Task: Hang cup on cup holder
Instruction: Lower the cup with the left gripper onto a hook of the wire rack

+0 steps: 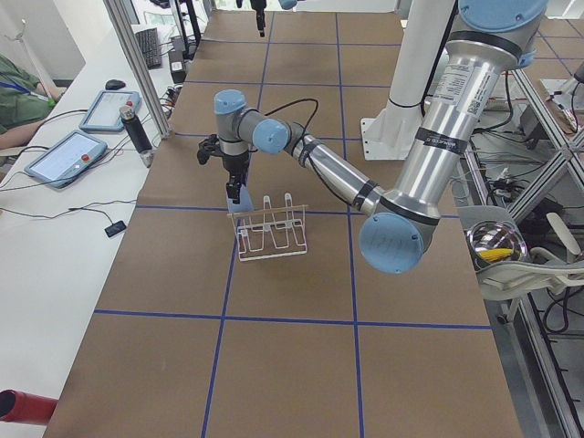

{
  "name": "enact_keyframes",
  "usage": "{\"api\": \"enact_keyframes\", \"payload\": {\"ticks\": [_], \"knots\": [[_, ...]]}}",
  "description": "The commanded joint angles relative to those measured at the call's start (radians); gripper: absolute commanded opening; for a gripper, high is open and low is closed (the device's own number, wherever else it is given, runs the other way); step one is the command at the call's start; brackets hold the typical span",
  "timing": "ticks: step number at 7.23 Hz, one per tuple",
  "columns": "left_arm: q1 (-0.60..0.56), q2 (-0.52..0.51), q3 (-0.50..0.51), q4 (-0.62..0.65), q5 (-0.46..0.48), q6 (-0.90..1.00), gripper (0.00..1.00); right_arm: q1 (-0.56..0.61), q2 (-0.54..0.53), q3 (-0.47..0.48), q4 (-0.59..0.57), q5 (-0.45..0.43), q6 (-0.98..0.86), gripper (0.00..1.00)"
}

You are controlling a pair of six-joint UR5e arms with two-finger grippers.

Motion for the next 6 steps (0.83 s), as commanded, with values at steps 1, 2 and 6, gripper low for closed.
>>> {"api": "enact_keyframes", "payload": {"ticks": [1,2,6], "knots": [[0.004,-0.002,0.028,-0.004,-0.008,0.0,0.2,0.0,0.0,0.001,0.0,0.0,0.0,1.0],[0.004,-0.005,0.022,-0.002,-0.008,0.0,0.86,0.0,-0.001,-0.001,-0.001,0.007,0.0,1.0],[0.001,0.001,-0.045,0.008,-0.009,0.002,0.98,0.009,-0.041,-0.008,0.011,0.024,-0.049,1.0]]}}
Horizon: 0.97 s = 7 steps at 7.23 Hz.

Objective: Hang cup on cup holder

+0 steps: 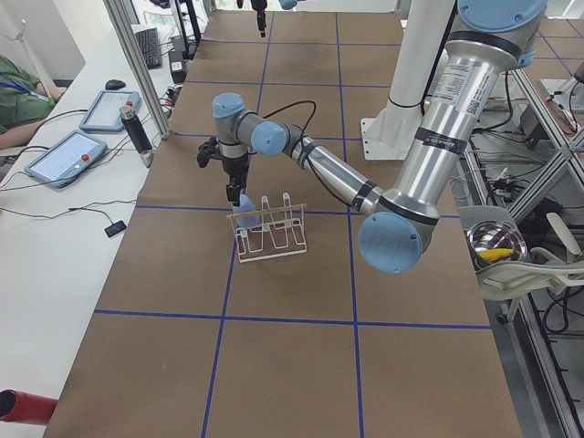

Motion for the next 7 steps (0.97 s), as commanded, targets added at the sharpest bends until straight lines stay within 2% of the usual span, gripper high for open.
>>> {"api": "enact_keyframes", "payload": {"ticks": [1,2,4,5,7], "knots": [[-0.018,0.005,-0.039,0.004,0.0,0.023,0.98,0.015,-0.023,-0.008,0.004,0.006,-0.076,1.0],[-0.071,0.017,-0.058,0.021,0.0,0.143,0.98,0.027,-0.03,-0.01,0.007,0.015,-0.081,1.0],[-0.232,0.126,-0.09,0.061,-0.015,0.317,0.98,0.08,-0.073,-0.01,0.012,0.007,-0.077,1.0],[-0.309,0.178,-0.081,0.059,-0.065,0.343,0.98,0.09,-0.076,-0.013,0.036,-0.014,-0.077,1.0],[-0.352,0.264,-0.113,0.044,-0.066,0.346,0.98,0.119,-0.134,-0.027,0.142,-0.02,-0.074,1.0]]}}
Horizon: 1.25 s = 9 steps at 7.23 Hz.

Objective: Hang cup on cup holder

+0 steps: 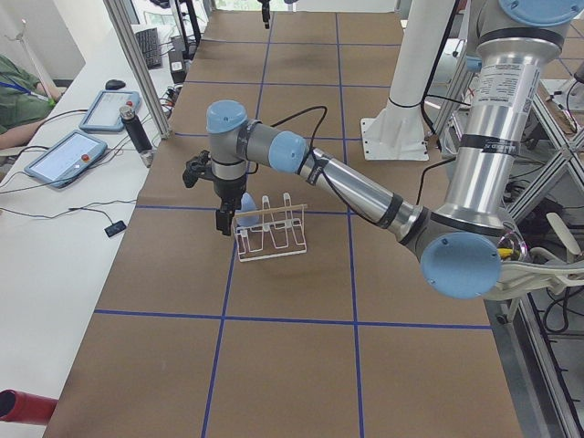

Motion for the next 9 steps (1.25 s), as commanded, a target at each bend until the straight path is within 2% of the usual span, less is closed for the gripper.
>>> {"api": "enact_keyframes", "payload": {"ticks": [1,3,4,6,7,9], "knots": [[-0.101,0.065,0.064,-0.055,-0.008,0.018,0.98,0.071,-0.036,-0.05,0.056,0.003,0.007,1.0],[-0.137,0.094,0.201,-0.105,-0.011,0.091,0.98,0.121,-0.114,-0.051,0.062,0.003,-0.025,1.0],[-0.138,0.132,0.219,-0.105,-0.007,0.158,0.98,0.17,-0.128,-0.048,0.055,0.007,-0.104,1.0],[-0.173,0.135,0.252,-0.105,-0.023,0.182,0.98,0.217,-0.175,-0.019,0.05,0.036,-0.124,1.0],[-0.17,0.14,0.261,-0.106,-0.081,0.182,0.98,0.224,-0.191,-0.005,0.049,0.047,-0.124,1.0],[-0.167,0.137,0.261,-0.106,-0.092,0.182,0.98,0.227,-0.208,0.011,0.049,0.052,-0.124,1.0]]}}
